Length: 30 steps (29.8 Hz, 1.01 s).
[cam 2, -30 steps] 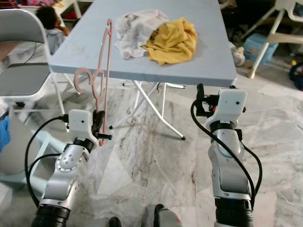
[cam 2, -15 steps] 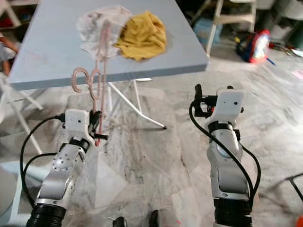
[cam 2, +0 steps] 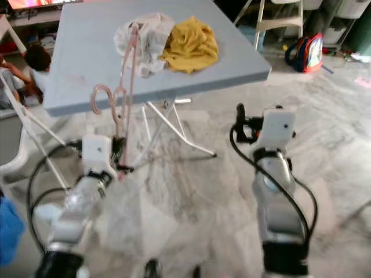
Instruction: Hang hanger
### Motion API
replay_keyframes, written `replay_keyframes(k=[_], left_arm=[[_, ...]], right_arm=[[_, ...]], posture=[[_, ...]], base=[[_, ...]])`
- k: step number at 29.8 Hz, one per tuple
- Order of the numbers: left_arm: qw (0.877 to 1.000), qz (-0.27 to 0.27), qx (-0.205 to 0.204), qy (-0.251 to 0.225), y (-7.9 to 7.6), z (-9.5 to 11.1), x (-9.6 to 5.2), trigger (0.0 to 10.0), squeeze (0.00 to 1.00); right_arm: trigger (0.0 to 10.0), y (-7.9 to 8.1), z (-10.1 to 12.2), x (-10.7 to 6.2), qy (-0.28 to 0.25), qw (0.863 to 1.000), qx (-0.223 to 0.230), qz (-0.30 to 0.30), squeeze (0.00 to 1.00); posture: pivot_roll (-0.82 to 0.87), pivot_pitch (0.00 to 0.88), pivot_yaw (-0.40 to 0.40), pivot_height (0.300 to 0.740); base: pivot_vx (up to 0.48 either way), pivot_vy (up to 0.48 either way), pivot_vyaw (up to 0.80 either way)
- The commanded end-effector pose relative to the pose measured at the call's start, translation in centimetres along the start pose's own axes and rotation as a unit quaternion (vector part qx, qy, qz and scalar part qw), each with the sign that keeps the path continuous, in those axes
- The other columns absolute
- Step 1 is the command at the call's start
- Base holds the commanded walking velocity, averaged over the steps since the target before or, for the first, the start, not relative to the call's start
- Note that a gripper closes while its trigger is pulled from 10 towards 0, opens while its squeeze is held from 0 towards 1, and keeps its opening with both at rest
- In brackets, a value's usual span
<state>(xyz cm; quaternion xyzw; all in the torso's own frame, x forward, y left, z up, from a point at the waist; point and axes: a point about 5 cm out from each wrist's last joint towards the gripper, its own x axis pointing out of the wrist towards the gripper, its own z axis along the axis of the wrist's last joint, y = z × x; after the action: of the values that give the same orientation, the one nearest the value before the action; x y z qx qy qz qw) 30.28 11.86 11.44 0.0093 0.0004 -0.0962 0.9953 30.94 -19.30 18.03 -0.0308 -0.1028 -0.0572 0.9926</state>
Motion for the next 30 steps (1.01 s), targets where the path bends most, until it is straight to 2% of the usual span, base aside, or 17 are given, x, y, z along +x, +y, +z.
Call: replay_keyframes(k=[1, 3, 9, 16, 18, 30], left_arm=[[1.0, 0.0, 0.01, -0.004, 0.28, 0.31, 0.13, 10.0, 0.0], [1.0, -0.003, 0.014, -0.006, 0.28, 0.31, 0.15, 10.0, 0.0], [1.0, -0.011, 0.016, -0.005, 0.25, 0.19, 0.19, 10.0, 0.0], [0.999, -0.05, -0.016, -0.011, 0.19, 0.27, -0.04, 10.0, 0.0], [0.997, -0.067, -0.023, -0.017, -0.12, 0.4, -0.07, 10.0, 0.0], [0.996, -0.079, -0.033, -0.02, -0.41, 0.37, -0.12, 10.0, 0.0]], right_arm=[[10.0, -0.19, 0.51, -0.01, -0.011, 1.0, -0.001, -0.007, 0.0], [10.0, -0.15, 0.48, -0.04, -0.011, 1.0, -0.001, -0.007, 0.0], [10.0, -0.12, 0.51, -0.01, -0.013, 1.0, -0.002, -0.006, 0.0], [10.0, -0.03, 0.48, 0.03, -0.013, 1.0, -0.002, -0.006, 0.0], [10.0, 0.13, 0.47, 0.09, -0.013, 1.0, -0.003, -0.001, 0.0], [10.0, 0.07, 0.49, 0.02, -0.013, 1.0, -0.004, -0.003, 0.0]], posture=[[-0.08, 0.178, 0.012, 0.74], [-0.08, 0.176, 0.013, 0.74], [-0.08, 0.171, 0.014, 0.74], [-0.08, 0.163, 0.013, 0.74], [-0.08, 0.157, 0.012, 0.74], [-0.08, 0.165, 0.013, 0.74]], base=[[0.0, 0.281, -0.8], [0.0, 0.141, -0.8], [0.0, 0.0, 0.0], [0.0, 0.0, 0.0], [0.0, 0.0, -0.8], [0.024, 0.0, -0.8]])
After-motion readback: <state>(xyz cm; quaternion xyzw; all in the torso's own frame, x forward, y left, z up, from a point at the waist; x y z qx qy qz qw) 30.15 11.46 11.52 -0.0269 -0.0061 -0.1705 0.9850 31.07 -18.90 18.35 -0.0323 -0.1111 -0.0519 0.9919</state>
